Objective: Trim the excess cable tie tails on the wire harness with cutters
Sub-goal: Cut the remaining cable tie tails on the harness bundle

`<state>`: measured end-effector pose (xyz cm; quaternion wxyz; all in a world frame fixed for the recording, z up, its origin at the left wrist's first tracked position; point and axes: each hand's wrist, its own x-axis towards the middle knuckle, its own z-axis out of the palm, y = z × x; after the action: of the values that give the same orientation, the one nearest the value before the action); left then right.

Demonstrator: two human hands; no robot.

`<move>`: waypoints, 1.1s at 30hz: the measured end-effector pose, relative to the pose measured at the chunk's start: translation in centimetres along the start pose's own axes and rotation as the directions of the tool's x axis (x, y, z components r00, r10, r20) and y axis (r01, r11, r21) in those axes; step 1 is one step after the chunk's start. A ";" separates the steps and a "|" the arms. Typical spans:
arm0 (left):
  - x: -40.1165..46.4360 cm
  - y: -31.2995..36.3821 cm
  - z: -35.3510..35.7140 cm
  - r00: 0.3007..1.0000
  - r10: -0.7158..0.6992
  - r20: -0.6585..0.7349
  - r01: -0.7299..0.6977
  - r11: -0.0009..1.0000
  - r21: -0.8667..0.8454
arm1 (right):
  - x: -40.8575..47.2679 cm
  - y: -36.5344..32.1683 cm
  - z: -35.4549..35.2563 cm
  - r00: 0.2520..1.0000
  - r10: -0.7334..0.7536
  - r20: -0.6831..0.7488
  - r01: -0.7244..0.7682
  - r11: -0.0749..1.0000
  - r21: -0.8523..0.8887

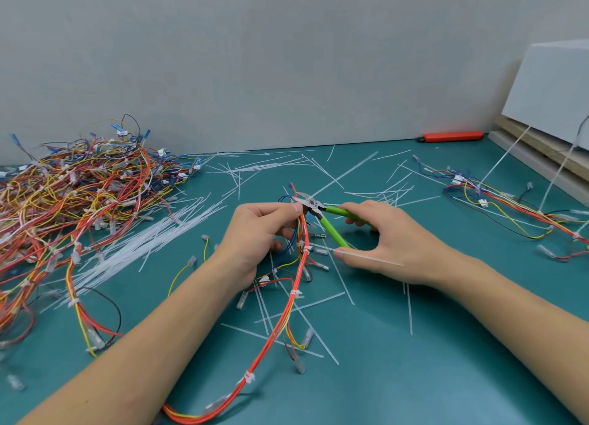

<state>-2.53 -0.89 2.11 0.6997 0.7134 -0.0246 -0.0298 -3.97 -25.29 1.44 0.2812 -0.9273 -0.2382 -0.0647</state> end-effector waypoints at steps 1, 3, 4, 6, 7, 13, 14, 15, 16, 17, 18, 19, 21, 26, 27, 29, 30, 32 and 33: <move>0.0 0.0 0.0 1.000 0.001 -0.001 -0.001 1.000 0.003 | 0.0 -0.1 -0.1 1.000 -0.002 -0.002 0.002 1.000 0.001; 0.0 0.0 0.0 1.000 0.001 -0.006 -0.001 1.000 0.006 | 0.0 -0.2 -0.3 1.000 -0.016 -0.001 0.016 1.000 0.011; 0.0 0.0 0.0 1.000 0.000 -0.011 0.000 1.000 0.006 | 0.1 -0.3 -0.4 1.000 -0.025 0.007 0.025 0.999 0.021; 0.1 0.1 -0.1 1.000 -0.007 -0.020 0.007 1.000 -0.008 | 0.1 -0.4 -0.5 0.999 -0.043 0.027 0.042 0.998 0.041; 0.2 0.2 -0.2 1.000 -0.011 -0.019 0.010 1.000 -0.024 | 0.2 -0.4 -0.5 0.998 -0.056 0.016 0.055 0.998 0.040; 0.2 0.0 -0.1 1.000 -0.004 -0.005 0.004 1.000 -0.018 | 0.1 -0.3 -0.1 0.998 -0.003 -0.060 0.006 0.998 0.058; 0.1 -0.1 0.0 1.000 -0.009 -0.006 0.009 1.000 -0.017 | 0.1 -0.3 0.0 0.999 0.006 -0.041 -0.004 0.999 0.046; 0.2 -0.1 0.1 1.000 -0.015 -0.008 0.015 1.000 -0.018 | 0.0 -0.3 0.1 1.000 0.009 -0.027 -0.008 0.999 0.037; 0.2 -0.2 0.1 1.000 -0.020 -0.008 0.020 1.000 -0.021 | 0.0 -0.3 0.2 1.000 0.011 -0.022 -0.010 0.999 0.032; 0.2 -0.2 0.1 1.000 -0.023 -0.008 0.022 0.999 -0.024 | 0.0 -0.3 0.2 1.000 0.014 -0.024 -0.013 0.999 0.035; 0.3 -0.1 0.0 1.000 -0.024 -0.007 0.023 0.999 -0.028 | -0.1 -0.3 0.1 1.000 0.015 -0.027 -0.014 0.999 0.040; 0.3 -0.1 0.0 1.000 -0.024 -0.006 0.024 0.999 -0.030 | -0.1 -0.4 0.0 0.999 0.013 -0.029 -0.012 0.999 0.044; 0.3 -0.2 -0.1 1.000 -0.025 -0.006 0.025 0.999 -0.033 | -0.1 -0.4 -0.1 1.000 0.000 -0.019 0.001 0.999 0.050; 0.4 0.0 -0.4 1.000 -0.009 -0.008 0.009 0.999 -0.045 | 0.1 -0.3 -0.7 0.997 -0.061 -0.047 0.066 0.991 0.116; 0.4 0.0 -0.5 1.000 0.000 -0.001 0.000 0.999 -0.045 | 0.2 -0.2 -0.8 0.995 -0.066 -0.076 0.075 0.989 0.126; 0.3 0.1 -0.3 1.000 0.011 0.011 -0.011 0.999 -0.043 | 0.1 0.0 -0.8 0.990 -0.057 -0.132 0.077 0.986 0.148; 0.3 0.1 -0.3 1.000 0.010 0.011 -0.010 0.999 -0.040 | 0.1 0.0 -0.6 0.989 -0.044 -0.143 0.065 0.988 0.141; 0.2 0.0 -0.2 1.000 -0.002 0.004 0.002 1.000 -0.029 | 0.0 -0.1 -0.2 0.995 -0.003 -0.104 0.015 0.994 0.111; 0.2 0.0 -0.1 1.000 -0.006 0.002 0.006 1.000 -0.025 | 0.0 -0.1 -0.1 0.998 0.005 -0.069 0.001 0.995 0.096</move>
<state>-2.31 -0.79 2.08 0.7083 0.7048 -0.0226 -0.0329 -4.06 -25.25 1.53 0.3334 -0.9103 -0.2303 -0.0849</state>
